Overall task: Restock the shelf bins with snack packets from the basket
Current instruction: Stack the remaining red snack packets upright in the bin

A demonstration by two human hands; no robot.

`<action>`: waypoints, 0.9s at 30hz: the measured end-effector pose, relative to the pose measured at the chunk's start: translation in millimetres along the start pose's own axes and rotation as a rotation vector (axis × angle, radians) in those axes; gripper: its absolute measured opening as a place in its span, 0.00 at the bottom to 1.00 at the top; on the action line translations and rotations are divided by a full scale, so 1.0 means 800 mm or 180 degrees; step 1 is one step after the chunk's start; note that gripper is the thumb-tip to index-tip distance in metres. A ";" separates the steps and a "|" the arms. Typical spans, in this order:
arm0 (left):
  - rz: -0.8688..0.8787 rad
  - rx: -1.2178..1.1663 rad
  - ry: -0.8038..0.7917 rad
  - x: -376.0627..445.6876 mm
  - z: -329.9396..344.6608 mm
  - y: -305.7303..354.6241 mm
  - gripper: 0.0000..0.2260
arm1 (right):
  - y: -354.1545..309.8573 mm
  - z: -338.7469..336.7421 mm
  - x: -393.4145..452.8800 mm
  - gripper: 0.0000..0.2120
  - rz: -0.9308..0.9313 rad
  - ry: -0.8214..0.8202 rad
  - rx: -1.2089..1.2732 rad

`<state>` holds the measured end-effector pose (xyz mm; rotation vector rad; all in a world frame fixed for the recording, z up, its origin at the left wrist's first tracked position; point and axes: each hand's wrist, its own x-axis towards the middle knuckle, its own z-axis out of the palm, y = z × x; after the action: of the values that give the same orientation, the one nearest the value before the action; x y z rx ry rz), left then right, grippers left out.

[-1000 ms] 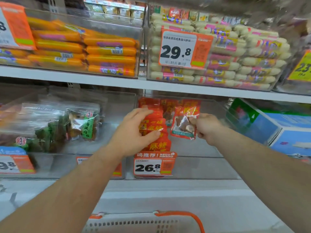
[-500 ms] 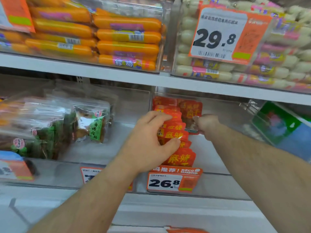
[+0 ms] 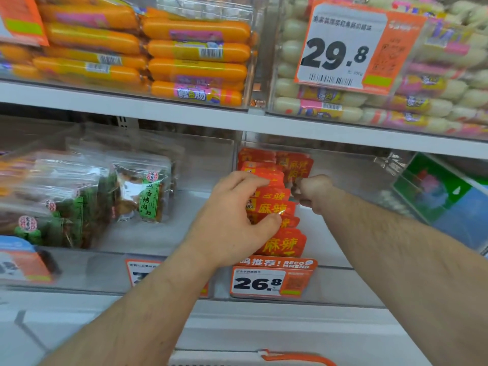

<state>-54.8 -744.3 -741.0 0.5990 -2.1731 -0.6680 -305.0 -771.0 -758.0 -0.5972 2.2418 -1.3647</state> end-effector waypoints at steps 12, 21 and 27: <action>0.0011 0.0274 -0.0042 -0.001 -0.003 0.004 0.30 | -0.003 -0.018 -0.011 0.07 -0.0192 0.0261 -0.0380; 0.0689 0.0770 0.0426 -0.035 -0.028 0.055 0.18 | -0.009 -0.077 -0.199 0.08 -0.1762 0.1060 -0.0278; 0.1086 0.0916 -0.0601 -0.153 0.000 0.077 0.12 | 0.091 -0.074 -0.329 0.06 -0.2697 0.0702 -0.0155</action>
<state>5.6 -624.7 -767.5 0.3033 -2.4925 -0.2380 -135.9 -548.1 -760.3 -1.6082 2.2781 -1.8141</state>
